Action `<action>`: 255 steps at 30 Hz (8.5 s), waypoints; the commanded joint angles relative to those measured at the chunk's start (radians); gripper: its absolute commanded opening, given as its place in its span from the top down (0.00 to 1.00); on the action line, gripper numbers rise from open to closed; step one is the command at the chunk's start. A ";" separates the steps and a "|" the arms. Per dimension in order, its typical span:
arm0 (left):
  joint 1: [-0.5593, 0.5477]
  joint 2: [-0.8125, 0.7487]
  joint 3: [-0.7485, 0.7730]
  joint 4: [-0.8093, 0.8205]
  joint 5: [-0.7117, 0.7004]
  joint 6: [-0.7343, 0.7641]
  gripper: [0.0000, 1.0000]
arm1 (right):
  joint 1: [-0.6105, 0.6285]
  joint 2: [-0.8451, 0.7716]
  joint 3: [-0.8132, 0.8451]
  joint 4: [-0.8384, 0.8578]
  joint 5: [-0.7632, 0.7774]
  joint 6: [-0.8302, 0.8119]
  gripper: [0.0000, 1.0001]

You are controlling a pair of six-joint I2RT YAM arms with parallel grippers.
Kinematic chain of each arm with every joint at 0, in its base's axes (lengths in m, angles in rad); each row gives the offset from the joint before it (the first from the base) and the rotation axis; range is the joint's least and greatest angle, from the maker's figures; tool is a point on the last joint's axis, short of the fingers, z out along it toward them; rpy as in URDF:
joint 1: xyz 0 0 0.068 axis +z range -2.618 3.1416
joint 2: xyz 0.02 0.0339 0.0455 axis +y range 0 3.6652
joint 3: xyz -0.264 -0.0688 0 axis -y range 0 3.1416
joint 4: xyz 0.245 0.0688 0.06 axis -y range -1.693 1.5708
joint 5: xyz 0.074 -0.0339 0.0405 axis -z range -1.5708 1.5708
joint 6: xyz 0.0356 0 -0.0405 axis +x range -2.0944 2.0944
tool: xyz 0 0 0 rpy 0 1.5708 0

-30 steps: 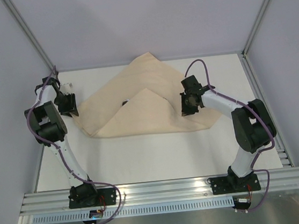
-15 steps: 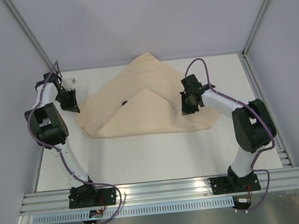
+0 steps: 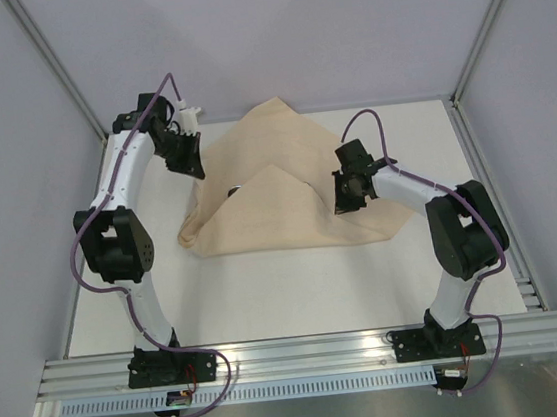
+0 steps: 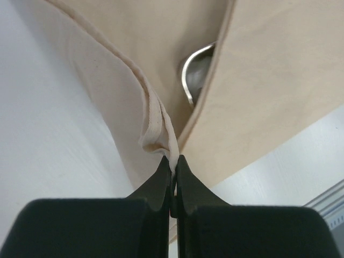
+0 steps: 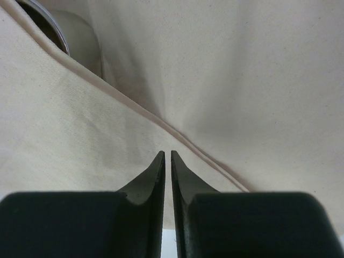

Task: Prepare the surgical pack

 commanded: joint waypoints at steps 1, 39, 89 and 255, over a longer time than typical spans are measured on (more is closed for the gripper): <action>-0.112 0.038 0.123 -0.034 0.063 -0.065 1.00 | 0.006 0.024 0.040 0.065 -0.017 -0.001 0.90; -0.381 0.302 0.174 0.414 0.222 -0.277 0.19 | -0.025 -0.063 0.083 0.047 -0.032 0.023 0.65; -0.225 -0.318 -0.573 0.230 -0.026 0.030 0.38 | -0.285 -0.127 0.128 -0.102 0.041 -0.012 0.36; -0.041 -0.289 -0.420 0.099 -0.017 0.073 0.46 | -0.071 -0.026 0.228 -0.031 -0.353 -0.038 0.53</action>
